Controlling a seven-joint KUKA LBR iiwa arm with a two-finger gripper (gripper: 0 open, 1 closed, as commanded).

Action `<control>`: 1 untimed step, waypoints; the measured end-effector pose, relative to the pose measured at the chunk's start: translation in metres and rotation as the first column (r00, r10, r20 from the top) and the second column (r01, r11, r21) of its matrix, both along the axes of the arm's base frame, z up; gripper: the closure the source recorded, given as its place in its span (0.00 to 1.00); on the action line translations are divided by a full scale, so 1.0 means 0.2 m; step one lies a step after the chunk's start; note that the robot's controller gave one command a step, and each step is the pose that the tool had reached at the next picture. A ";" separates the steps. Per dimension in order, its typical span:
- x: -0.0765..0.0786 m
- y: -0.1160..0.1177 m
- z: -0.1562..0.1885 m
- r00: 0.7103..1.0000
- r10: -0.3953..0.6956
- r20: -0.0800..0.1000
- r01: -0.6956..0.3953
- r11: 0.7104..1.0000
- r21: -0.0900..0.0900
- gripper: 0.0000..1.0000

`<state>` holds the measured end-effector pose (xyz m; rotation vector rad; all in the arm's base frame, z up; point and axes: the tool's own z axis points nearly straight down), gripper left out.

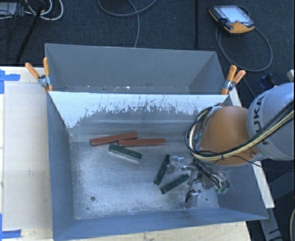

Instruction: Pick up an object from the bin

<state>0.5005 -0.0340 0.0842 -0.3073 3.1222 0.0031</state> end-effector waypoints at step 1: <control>0.25 0.16 -0.07 0.999 0.034 -0.003 -0.034 0.999 -0.002 1.00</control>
Offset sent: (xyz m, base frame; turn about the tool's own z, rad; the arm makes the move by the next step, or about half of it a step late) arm 0.0000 0.0000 0.0000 0.0000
